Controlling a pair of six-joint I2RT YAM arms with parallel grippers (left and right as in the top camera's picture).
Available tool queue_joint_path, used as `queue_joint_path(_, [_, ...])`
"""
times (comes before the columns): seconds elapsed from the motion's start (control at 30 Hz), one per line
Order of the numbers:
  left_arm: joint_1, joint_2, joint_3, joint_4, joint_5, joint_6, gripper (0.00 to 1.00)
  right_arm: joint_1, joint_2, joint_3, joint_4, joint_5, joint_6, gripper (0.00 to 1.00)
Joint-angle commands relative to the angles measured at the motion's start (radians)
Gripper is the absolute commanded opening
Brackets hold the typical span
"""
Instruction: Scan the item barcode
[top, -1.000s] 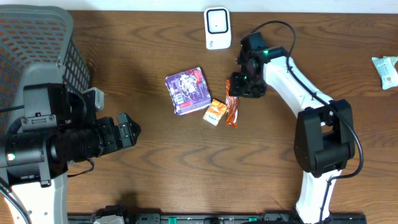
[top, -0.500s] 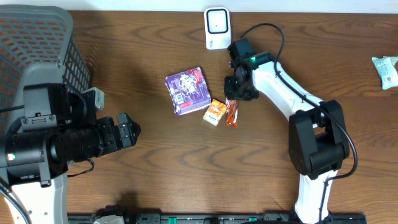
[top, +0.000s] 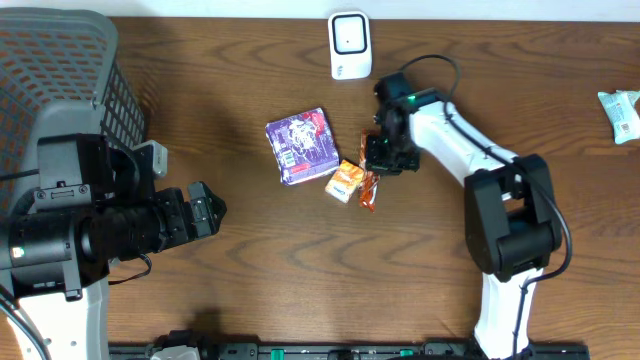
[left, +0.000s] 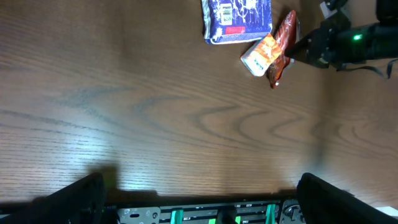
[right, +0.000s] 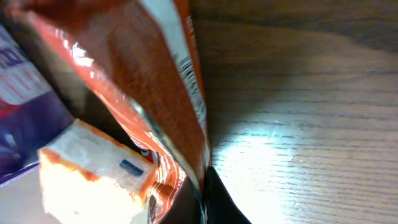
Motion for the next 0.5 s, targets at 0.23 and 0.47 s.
queue_joint_path(0.23, [0.003,0.001,-0.002,-0.003,0.005,0.005,0.98,-0.274,-0.040,0.003,-0.058,-0.254,-0.196,0.01])
queue_joint_path(0.47, [0.003,0.001,-0.002,-0.003,0.005,0.005,0.98,-0.326,-0.040,0.003,-0.125,-0.128,-0.208,0.03])
